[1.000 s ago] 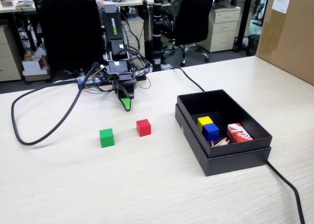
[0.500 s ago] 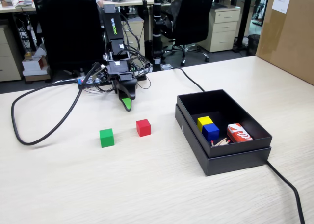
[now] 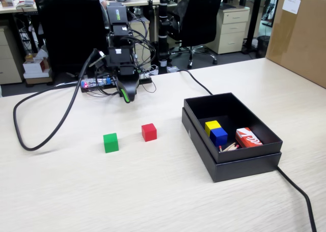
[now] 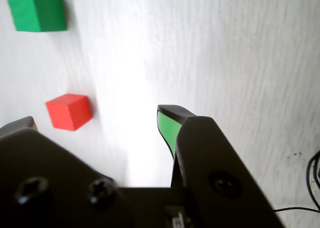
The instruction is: Put the green cube on top of the red cube
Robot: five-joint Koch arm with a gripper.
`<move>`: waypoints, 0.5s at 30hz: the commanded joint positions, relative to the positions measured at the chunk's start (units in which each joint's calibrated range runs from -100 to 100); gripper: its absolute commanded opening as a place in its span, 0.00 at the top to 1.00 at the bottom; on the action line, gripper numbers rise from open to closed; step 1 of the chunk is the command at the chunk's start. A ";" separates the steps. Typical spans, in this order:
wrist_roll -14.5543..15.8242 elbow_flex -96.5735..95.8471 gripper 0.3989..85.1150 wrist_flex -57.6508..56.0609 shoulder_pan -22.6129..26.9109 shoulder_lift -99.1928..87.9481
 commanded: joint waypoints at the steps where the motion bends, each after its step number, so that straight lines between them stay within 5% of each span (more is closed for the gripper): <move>1: -2.59 9.94 0.45 -0.42 -1.95 7.04; 15: -8.99 38.23 0.45 -3.53 -7.37 43.87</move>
